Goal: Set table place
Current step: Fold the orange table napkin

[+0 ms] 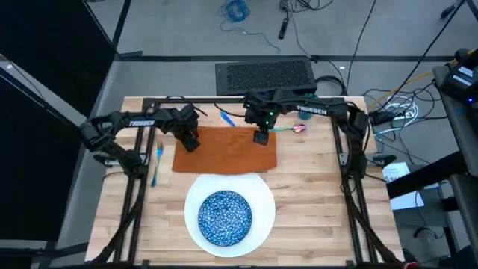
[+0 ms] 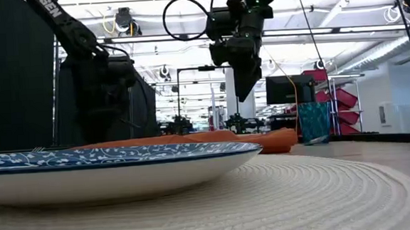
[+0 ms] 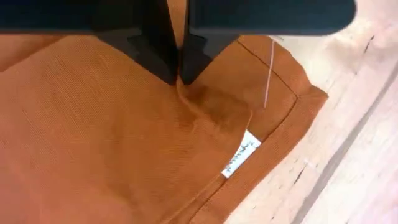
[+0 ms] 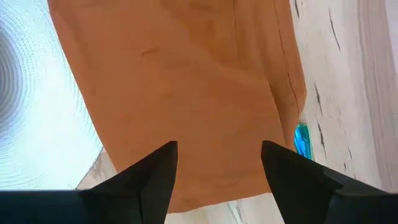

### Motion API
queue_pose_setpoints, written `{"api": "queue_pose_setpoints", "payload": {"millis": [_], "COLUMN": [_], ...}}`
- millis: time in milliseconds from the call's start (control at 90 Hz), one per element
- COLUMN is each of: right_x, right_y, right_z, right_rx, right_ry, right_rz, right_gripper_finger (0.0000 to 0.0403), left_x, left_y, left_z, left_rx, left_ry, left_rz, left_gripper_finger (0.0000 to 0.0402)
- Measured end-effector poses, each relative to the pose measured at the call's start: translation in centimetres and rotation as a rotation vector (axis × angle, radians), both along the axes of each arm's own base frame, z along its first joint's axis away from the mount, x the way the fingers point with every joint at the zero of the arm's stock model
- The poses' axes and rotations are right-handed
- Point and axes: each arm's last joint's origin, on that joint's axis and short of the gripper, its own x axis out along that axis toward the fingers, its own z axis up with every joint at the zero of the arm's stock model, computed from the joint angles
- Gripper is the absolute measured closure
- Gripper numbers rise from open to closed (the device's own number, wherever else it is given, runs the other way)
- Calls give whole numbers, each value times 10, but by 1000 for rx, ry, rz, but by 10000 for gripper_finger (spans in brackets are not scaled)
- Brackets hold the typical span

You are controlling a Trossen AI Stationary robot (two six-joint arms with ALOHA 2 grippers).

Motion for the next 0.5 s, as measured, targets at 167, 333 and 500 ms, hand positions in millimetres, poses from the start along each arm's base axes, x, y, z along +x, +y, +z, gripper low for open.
{"api": "queue_pose_setpoints", "payload": {"millis": [167, 333, 500], "right_x": [-3, -5, -5], "right_y": [-6, -9, -9], "right_z": [0, 0, 0], "right_rx": [0, 6, 6], "right_ry": [0, 11, 11], "right_rz": [-20, -31, -31], "right_gripper_finger": [183, 183, 183], "left_x": [3, 9, 6], "left_y": [-2, 2, 2], "left_z": [5, 24, 32], "left_rx": [19, 63, 83], "left_ry": [5, -72, -55], "left_rz": [-13, -18, -4], "left_gripper_finger": [401, 401, 402]}}
